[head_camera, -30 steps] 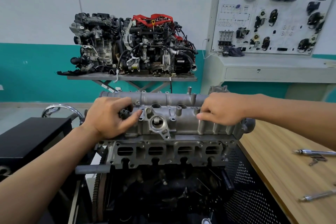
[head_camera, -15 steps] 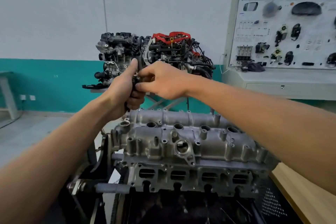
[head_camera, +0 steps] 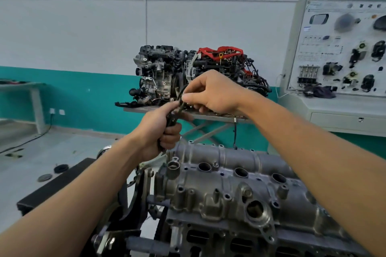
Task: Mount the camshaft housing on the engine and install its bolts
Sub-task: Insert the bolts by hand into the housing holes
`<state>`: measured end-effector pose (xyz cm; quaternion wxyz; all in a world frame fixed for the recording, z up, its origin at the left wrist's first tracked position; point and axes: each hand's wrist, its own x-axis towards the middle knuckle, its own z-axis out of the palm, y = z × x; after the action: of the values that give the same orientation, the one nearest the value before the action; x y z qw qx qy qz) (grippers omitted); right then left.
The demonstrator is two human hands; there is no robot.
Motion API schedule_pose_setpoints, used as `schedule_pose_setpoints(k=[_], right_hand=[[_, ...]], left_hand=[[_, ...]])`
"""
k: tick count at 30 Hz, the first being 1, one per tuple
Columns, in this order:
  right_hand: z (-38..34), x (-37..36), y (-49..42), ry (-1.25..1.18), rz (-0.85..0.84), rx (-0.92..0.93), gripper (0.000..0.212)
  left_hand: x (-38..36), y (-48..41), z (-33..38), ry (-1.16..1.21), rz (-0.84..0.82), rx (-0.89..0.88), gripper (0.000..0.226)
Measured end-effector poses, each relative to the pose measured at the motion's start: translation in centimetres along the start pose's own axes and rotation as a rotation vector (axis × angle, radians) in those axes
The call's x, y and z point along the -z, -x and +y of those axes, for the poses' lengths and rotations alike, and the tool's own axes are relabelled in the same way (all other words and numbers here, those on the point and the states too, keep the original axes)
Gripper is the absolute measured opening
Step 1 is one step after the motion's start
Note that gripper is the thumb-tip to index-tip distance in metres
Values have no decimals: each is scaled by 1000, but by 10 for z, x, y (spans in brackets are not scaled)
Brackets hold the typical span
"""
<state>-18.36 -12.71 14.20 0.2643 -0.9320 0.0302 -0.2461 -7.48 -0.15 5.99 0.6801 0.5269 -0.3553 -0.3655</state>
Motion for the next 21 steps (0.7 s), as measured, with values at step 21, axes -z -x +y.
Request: schedule_pose_setpoints(k=[21], right_hand=[[65,-46,4,402,100,80,16]], left_hand=[[53,-28,-94,-742,243,-222,89]])
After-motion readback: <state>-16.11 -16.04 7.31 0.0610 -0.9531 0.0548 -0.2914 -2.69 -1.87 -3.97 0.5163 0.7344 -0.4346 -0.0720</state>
